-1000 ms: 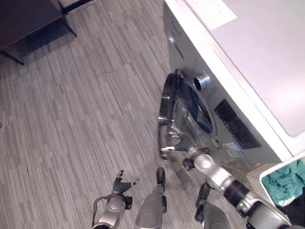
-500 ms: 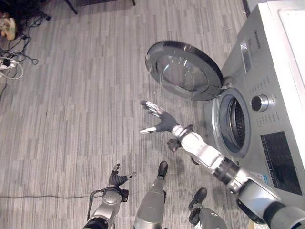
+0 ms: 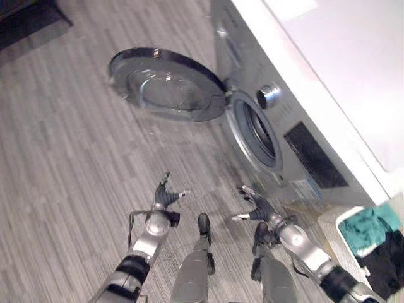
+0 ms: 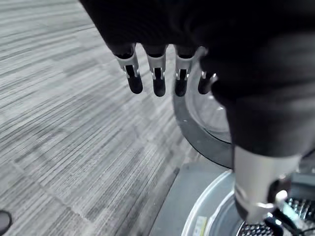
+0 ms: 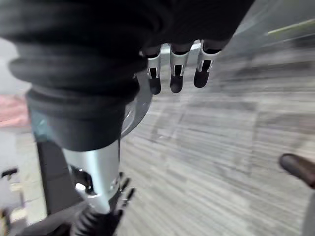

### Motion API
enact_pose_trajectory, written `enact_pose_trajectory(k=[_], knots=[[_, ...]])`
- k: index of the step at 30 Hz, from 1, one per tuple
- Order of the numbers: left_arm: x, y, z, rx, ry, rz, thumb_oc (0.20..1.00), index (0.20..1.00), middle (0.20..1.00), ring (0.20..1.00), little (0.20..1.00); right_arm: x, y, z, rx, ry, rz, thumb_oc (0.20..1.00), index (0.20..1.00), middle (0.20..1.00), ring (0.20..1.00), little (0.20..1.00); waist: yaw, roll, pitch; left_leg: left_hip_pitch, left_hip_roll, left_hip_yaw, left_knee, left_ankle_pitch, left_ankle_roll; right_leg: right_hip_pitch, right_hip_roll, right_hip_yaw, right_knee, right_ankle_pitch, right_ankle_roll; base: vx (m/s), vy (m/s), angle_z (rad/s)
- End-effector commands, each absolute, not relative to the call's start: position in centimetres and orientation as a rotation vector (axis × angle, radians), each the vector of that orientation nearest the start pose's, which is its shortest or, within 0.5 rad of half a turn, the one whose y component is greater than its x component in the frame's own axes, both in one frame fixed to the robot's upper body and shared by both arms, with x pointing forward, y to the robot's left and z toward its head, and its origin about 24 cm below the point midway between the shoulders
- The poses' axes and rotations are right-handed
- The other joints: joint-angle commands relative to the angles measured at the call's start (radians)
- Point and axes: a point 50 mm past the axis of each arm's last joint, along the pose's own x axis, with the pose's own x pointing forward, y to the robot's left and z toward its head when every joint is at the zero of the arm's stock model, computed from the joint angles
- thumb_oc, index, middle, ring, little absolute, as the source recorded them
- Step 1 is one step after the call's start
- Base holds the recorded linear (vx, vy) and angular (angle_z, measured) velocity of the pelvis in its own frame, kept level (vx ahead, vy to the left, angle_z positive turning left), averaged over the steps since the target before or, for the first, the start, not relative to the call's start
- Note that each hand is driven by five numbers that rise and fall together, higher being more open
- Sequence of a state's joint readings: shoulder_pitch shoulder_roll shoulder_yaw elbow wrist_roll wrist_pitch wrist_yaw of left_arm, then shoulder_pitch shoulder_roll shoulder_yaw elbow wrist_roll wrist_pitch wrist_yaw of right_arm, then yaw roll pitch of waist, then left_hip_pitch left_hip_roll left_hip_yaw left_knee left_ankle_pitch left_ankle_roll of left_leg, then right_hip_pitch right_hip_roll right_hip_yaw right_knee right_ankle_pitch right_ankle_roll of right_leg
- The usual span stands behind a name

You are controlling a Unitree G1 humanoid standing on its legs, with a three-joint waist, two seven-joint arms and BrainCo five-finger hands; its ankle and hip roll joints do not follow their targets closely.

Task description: Grab the laundry basket,head to the washer,open it,put in the laundry and shut it.

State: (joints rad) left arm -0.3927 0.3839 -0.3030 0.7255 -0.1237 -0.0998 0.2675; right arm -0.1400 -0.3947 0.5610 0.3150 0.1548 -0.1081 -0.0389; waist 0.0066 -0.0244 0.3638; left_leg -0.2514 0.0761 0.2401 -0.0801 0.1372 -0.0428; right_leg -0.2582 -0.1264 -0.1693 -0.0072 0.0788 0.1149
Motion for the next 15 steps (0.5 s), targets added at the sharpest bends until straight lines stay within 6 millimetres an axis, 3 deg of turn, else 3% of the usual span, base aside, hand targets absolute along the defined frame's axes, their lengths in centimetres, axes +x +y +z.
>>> enact_pose_trajectory(k=[1,2,4,5,6,7,9,13,15], knots=[[32.3,24.9,1.9,0.53,0.224,0.276,1.0,1.0,1.0,1.0,1.0,25.4,-11.9,0.4,-0.334,0.091,0.471,1.0,1.0,1.0,1.0,1.0,-0.016,-0.023,0.037,-0.014,-0.033,-0.018,-0.007,-0.047,-0.018,-0.042,0.004,-0.053,0.052,-0.07,0.02,-0.01,0.026,-0.58],[32.3,24.9,1.9,0.53,0.223,0.276,1.0,1.0,1.0,1.0,1.0,25.4,-11.9,0.5,-0.334,0.09,0.471,1.0,1.0,1.0,1.0,1.0,-0.015,-0.023,0.037,-0.015,-0.033,-0.017,-0.007,-0.047,-0.018,-0.043,0.004,-0.052,0.053,-0.07,0.02,-0.01,0.023,-0.52],[33.2,29.2,4.2,0.593,0.254,0.418,1.0,1.0,1.0,1.0,1.0,24.7,-13.6,-0.1,-0.33,0.117,0.432,1.0,1.0,1.0,1.0,1.0,-0.052,-0.044,0.047,-0.024,-0.027,0.005,-0.007,-0.046,-0.016,-0.065,0.009,-0.035,0.048,-0.055,0.028,-0.01,0.031,-0.43],[33.2,29.2,4.2,0.593,0.254,0.417,1.0,1.0,1.0,1.0,1.0,24.7,-13.6,0.0,-0.33,0.117,0.432,1.0,1.0,1.0,1.0,1.0,-0.051,-0.044,0.047,-0.024,-0.027,0.005,-0.007,-0.046,-0.016,-0.066,0.009,-0.035,0.048,-0.055,0.028,0.09,0.051,-0.34],[33.2,31.9,5.8,0.626,0.267,0.508,1.0,1.0,1.0,1.0,1.0,24.4,-14.8,0.2,-0.33,0.111,0.404,1.0,1.0,1.0,1.0,1.0,-0.07,-0.054,0.05,-0.019,-0.024,0.009,-0.007,-0.071,-0.02,-0.068,0.013,-0.019,0.044,-0.063,0.042,0.09,0.031,-0.32],[33.2,31.9,5.8,0.626,0.267,0.508,1.0,1.0,1.0,1.0,1.0,24.4,-14.8,0.2,-0.33,0.111,0.403,1.0,1.0,1.0,1.0,1.0,-0.069,-0.054,0.051,-0.018,-0.024,0.01,-0.007,-0.072,-0.02,-0.067,0.013,-0.019,0.044,-0.064,0.042,0.09,0.051,-0.32],[32.6,34.3,7.0,0.661,0.279,0.574,1.0,1.0,1.0,1.0,1.0,24.0,-15.8,0.9,-0.306,0.089,0.382,1.0,1.0,1.0,1.0,1.0,-0.081,-0.061,0.059,-0.023,-0.023,0.02,-0.007,-0.072,-0.02,-0.077,0.013,-0.01,0.039,-0.053,0.047,0.02,0.043,-0.22],[32.0,36.0,7.8,0.701,0.293,0.604,1.0,1.0,1.0,1.0,1.0,23.5,-16.5,1.2,-0.281,0.08,0.37,1.0,1.0,1.0,1.0,1.0,-0.086,-0.062,0.063,-0.027,-0.025,0.021,-0.007,-0.071,-0.021,-0.08,0.008,-0.01,0.033,-0.047,0.05,0.02,0.039,-0.18],[31.7,37.5,9.2,0.747,0.285,0.641,1.0,1.0,1.0,1.0,1.0,23.4,-16.9,1.7,-0.267,0.06,0.369,1.0,1.0,1.0,1.0,1.0,-0.089,-0.059,0.063,-0.031,-0.029,0.019,-0.007,-0.073,-0.02,-0.078,0.005,-0.017,0.03,-0.044,0.052,0.01,0.025,0.02]])
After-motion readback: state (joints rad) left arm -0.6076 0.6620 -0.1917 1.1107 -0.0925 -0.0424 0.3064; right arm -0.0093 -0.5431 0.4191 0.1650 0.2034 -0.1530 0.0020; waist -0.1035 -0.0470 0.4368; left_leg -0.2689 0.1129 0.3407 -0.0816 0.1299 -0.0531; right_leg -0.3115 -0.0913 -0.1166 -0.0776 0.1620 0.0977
